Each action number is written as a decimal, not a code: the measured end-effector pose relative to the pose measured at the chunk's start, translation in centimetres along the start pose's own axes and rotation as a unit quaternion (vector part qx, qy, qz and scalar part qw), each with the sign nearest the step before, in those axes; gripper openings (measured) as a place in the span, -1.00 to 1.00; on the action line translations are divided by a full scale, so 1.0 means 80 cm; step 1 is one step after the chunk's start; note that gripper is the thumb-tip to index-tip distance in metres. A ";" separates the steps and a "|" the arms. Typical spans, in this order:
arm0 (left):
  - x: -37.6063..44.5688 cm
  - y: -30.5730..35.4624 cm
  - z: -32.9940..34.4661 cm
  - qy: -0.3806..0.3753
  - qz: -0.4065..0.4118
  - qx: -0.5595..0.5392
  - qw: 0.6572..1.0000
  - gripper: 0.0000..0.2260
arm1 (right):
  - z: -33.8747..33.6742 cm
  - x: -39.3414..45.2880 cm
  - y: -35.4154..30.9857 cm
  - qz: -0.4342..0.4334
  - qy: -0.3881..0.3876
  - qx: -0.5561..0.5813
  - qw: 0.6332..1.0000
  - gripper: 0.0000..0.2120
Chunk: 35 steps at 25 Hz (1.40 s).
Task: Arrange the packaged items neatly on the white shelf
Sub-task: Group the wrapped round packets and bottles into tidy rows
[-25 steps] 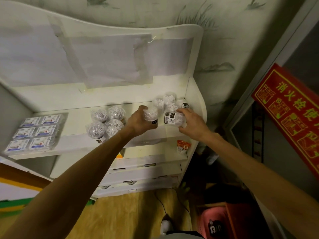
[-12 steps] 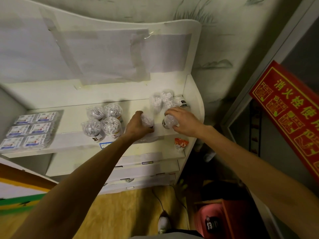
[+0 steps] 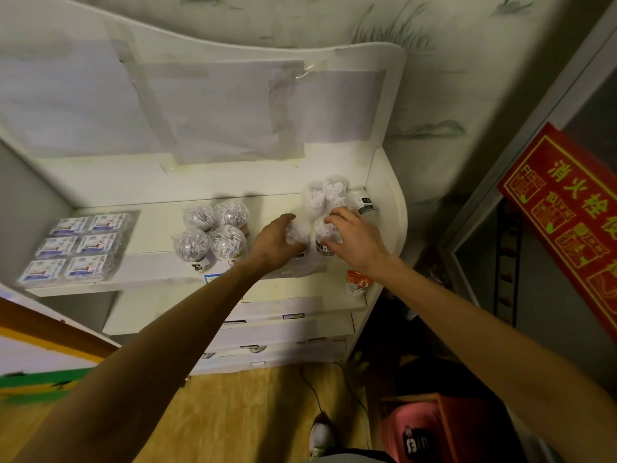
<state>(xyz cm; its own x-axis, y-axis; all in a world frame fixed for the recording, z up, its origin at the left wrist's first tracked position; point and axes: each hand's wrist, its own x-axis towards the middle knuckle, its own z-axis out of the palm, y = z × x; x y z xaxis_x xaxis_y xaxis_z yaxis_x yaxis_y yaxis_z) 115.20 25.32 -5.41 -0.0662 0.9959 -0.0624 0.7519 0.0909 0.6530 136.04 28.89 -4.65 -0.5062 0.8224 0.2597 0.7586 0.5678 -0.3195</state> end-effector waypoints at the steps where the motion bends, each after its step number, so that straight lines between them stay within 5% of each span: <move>1: 0.001 0.002 -0.002 0.001 -0.004 0.010 1.000 -0.28 | 0.003 0.003 -0.002 0.005 -0.007 0.027 1.000 -0.62; 8: 0.002 0.000 -0.011 -0.023 0.017 0.028 0.999 -0.27 | 0.010 0.003 0.013 -0.013 -0.038 0.121 0.992 -0.61; 13: 0.001 0.009 -0.009 -0.064 0.024 0.009 0.998 -0.24 | -0.003 0.014 0.007 -0.005 -0.043 0.056 0.998 -0.59; 22: 0.012 0.047 0.032 -0.018 0.037 -0.010 0.999 -0.36 | -0.056 0.007 0.050 -0.054 -0.128 -0.124 0.982 -0.57; 35: 0.046 0.086 0.076 -0.048 0.043 -0.052 0.997 -0.41 | -0.080 -0.017 0.070 -0.012 -0.136 -0.221 0.966 -0.59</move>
<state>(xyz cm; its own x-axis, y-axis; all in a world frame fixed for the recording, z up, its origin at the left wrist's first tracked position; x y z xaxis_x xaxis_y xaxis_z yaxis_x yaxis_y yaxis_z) 124.12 29.56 -5.68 0.0626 0.9955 -0.0717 0.6799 0.0101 0.7332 143.57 30.74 -0.95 -0.5690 0.8223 -0.0057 0.8160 0.5655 0.1202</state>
